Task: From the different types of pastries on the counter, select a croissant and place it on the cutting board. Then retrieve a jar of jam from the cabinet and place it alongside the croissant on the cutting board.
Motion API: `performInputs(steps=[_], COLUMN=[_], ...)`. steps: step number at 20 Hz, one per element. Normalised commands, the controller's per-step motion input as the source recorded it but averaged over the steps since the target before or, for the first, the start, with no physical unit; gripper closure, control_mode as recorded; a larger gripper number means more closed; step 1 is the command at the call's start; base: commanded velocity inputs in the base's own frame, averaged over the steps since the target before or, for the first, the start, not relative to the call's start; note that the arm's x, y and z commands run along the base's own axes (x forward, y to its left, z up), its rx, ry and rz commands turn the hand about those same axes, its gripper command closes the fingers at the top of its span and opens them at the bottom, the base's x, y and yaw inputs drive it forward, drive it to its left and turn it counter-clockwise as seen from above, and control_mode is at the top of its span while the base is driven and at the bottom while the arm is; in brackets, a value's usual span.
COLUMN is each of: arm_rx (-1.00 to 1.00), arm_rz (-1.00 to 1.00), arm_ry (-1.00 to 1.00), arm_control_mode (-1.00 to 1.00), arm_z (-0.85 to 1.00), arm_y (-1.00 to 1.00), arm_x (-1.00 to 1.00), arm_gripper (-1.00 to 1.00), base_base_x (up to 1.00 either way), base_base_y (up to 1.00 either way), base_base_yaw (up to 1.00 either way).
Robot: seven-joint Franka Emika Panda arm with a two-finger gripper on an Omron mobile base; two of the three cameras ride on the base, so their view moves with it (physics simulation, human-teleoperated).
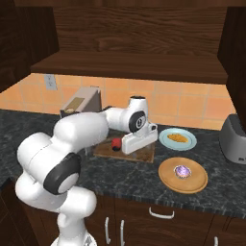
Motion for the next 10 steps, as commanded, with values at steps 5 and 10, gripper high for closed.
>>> performInputs(steps=[5, 10], arm_rx=[0.23, 0.15], arm_rz=[0.22, 0.37], arm_ry=[0.0, -0.04], arm_control_mode=[-1.0, -1.0], arm_z=[-0.03, 0.0], arm_y=[-0.68, -0.7], arm_x=[0.66, 1.0], arm_gripper=[-1.0, -1.0], base_base_x=[0.0, 0.0], base_base_y=[0.0, 0.0], base_base_yaw=[0.0, 0.0])
